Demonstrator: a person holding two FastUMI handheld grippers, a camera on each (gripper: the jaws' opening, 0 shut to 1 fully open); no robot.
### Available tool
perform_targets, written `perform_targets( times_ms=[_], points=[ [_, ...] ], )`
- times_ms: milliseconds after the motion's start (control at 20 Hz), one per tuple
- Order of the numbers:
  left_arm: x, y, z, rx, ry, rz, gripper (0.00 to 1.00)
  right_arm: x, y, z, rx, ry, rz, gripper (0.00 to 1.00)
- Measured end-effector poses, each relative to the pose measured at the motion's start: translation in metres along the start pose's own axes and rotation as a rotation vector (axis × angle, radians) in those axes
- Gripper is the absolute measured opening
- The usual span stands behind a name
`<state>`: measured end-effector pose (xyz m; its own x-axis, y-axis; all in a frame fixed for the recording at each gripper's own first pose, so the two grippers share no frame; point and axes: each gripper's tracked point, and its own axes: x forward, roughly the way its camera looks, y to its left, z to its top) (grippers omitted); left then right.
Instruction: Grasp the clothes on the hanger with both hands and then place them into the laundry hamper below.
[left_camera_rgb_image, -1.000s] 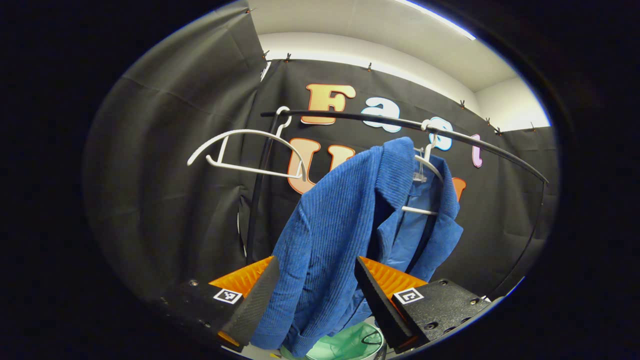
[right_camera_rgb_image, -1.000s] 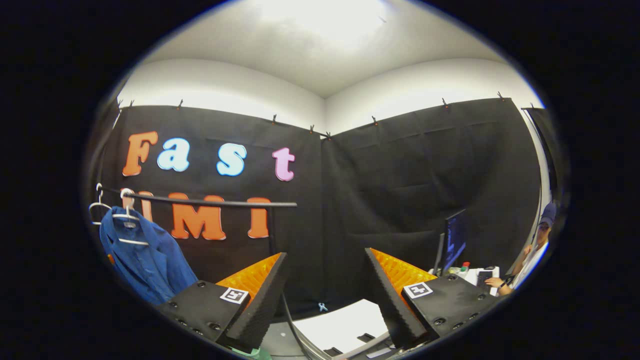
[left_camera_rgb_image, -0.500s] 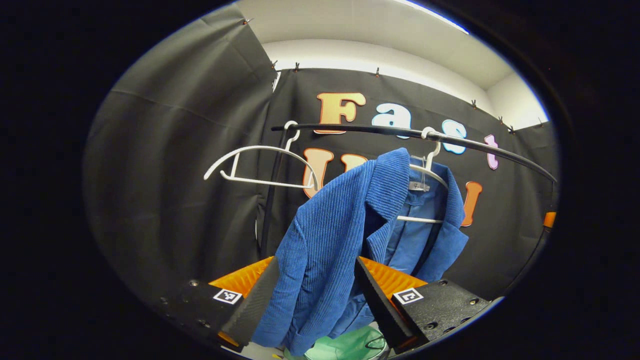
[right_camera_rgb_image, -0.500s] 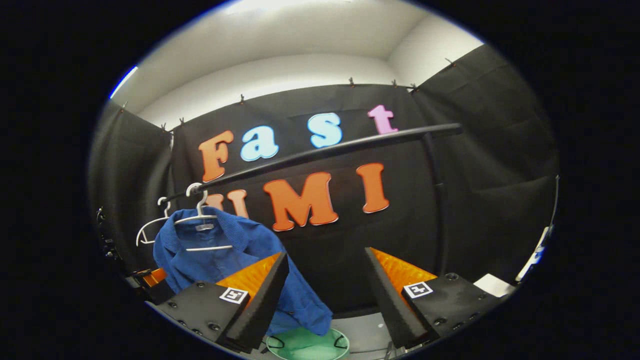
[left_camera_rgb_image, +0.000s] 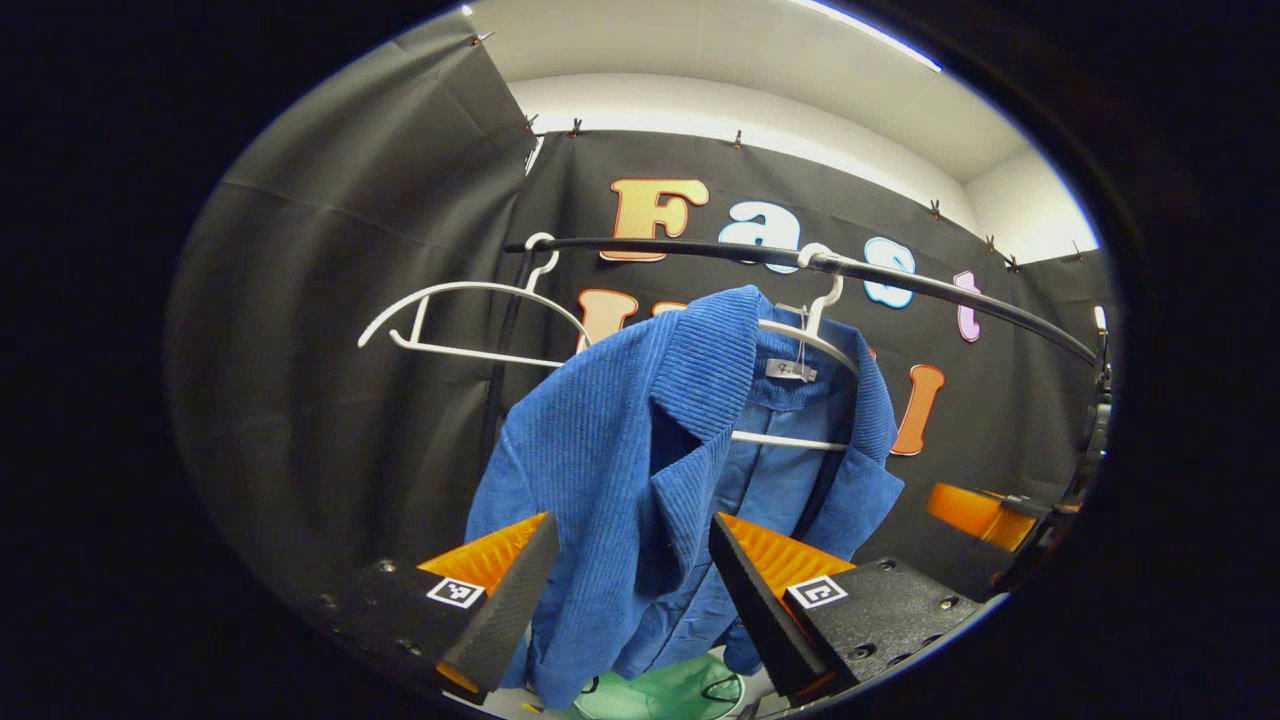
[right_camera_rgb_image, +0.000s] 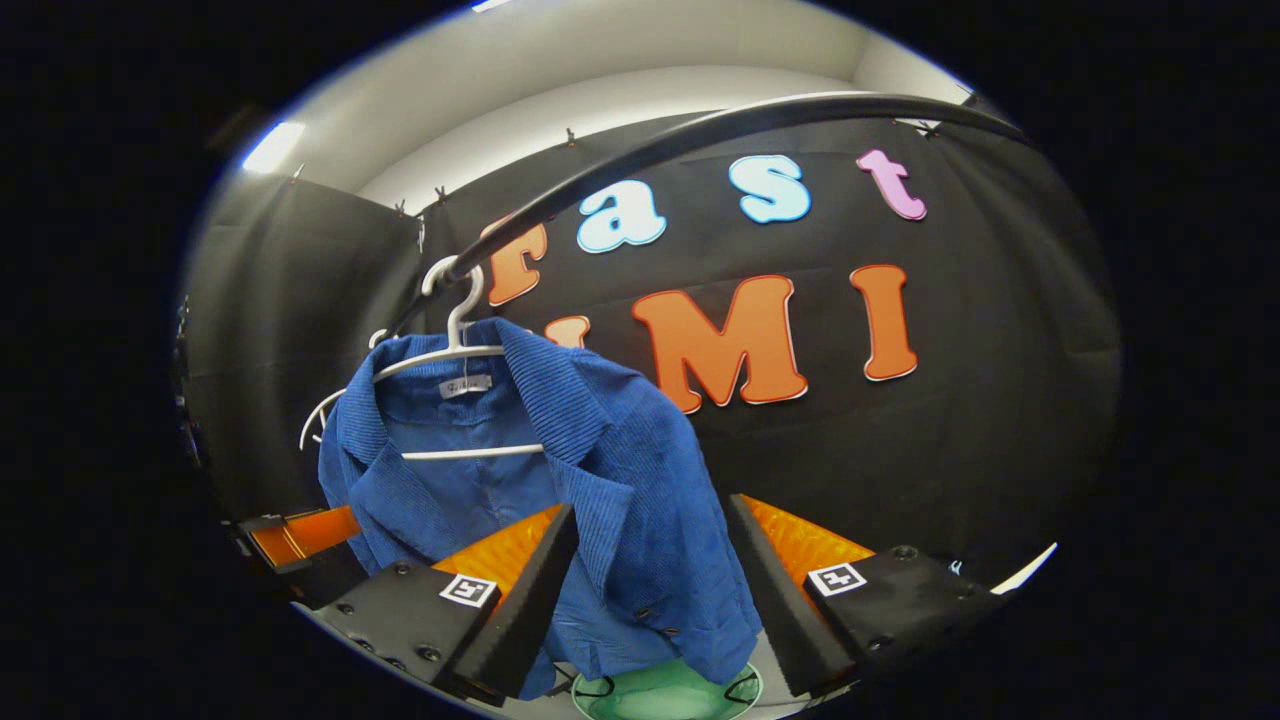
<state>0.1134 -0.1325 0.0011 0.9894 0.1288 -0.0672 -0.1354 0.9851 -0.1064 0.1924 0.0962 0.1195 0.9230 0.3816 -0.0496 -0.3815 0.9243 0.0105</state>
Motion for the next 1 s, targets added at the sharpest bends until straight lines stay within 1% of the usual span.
perform_targets(
  times_ms=[200,300,350,400,450,500,550,600,650,700,750,800,850,900,950,1000],
  points=[
    [0.012,-0.009,-0.006,-0.007,0.013,-0.01,0.95,0.055,0.026,-0.023,-0.003,0.032,0.085,0.98],
    [0.016,-0.012,-0.007,-0.008,0.012,-0.005,0.95,0.084,0.028,-0.036,0.001,0.041,0.101,0.98],
    [0.019,-0.011,-0.007,-0.003,0.008,0.002,0.95,0.098,0.028,-0.042,0.023,0.05,0.116,0.98],
    [0.024,-0.011,-0.007,0.008,0.004,0.01,0.95,0.106,0.029,-0.051,0.062,0.075,0.126,0.87],
    [0.031,-0.01,-0.007,0.024,-0.005,0.017,0.95,0.109,0.027,-0.055,0.111,0.089,0.133,0.69],
    [0.037,-0.009,-0.007,0.043,-0.017,0.023,0.92,0.102,0.024,-0.052,0.161,0.079,0.145,0.52],
    [0.043,-0.009,-0.006,0.063,-0.031,0.032,0.92,0.098,0.027,-0.047,0.227,0.064,0.178,0.34],
    [0.053,-0.008,-0.006,0.085,-0.043,0.039,0.95,0.089,0.026,-0.039,0.294,0.05,0.215,0.16],
    [0.065,-0.009,-0.009,0.103,-0.038,0.022,0.95,0.082,0.023,-0.033,0.343,0.041,0.239,0.16],
    [0.071,-0.009,-0.016,0.104,-0.015,-0.005,0.92,0.074,0.02,-0.028,0.378,0.035,0.263,0.16],
    [0.073,-0.009,-0.016,0.089,0.001,-0.012,0.91,0.066,0.017,-0.022,0.405,0.027,0.286,0.16],
    [0.065,0.004,-0.012,0.067,-0.002,0.016,0.62,0.057,0.016,-0.014,0.424,0.015,0.313,0.16],
    [0.059,0.013,-0.003,0.035,0.007,0.019,0.33,0.047,0.013,-0.006,0.437,0.013,0.336,0.16],
    [0.058,0.008,-0.002,-0.017,0.031,-0.049,0.05,0.043,0.007,0.003,0.45,-0.001,0.351,0.16],
    [0.049,0.004,0.001,-0.067,0.053,-0.1,0.04,0.04,0.0,0.01,0.463,-0.009,0.358,0.16],
    [0.038,0.011,0.007,-0.086,0.064,-0.123,0.02,0.035,-0.003,0.016,0.481,-0.015,0.371,0.16]
  ],
)
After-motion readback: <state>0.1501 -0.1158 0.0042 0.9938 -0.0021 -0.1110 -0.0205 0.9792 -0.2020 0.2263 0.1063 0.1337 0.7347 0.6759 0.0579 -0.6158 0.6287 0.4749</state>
